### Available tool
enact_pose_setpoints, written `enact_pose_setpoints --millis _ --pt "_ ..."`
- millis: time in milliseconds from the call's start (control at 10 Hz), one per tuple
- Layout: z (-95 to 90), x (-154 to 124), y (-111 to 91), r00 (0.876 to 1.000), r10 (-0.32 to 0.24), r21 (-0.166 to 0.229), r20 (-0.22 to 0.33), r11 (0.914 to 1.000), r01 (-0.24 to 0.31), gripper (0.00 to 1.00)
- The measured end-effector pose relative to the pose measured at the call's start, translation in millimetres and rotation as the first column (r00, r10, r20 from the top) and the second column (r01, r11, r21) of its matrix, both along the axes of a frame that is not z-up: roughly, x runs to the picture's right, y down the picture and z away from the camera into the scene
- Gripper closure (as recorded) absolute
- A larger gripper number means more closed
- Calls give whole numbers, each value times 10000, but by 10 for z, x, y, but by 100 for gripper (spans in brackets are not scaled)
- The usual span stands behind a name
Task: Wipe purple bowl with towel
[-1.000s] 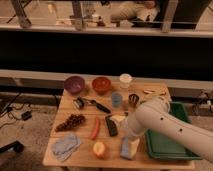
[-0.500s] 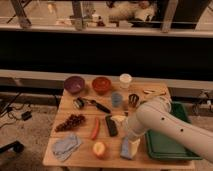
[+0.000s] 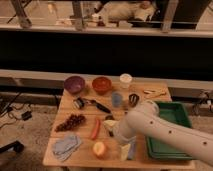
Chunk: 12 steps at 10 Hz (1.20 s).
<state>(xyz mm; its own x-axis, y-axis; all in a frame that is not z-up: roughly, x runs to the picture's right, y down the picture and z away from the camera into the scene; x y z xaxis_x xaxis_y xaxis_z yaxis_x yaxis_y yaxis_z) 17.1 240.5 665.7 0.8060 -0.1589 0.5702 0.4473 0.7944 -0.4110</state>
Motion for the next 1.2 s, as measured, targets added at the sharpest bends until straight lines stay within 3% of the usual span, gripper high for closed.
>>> enact_pose_setpoints --millis 400,600,900,1200 --pt "6 -736 85 9973 -248 -183 693 9995 261 0" --pt "-54 -977 205 9932 -463 -274 1071 9984 495 0" --pt "-122 -1301 479 9798 -991 -303 1739 9939 1059 0" --pt "-29 -1648 605 9668 -1411 -242 2130 9884 1496 0"
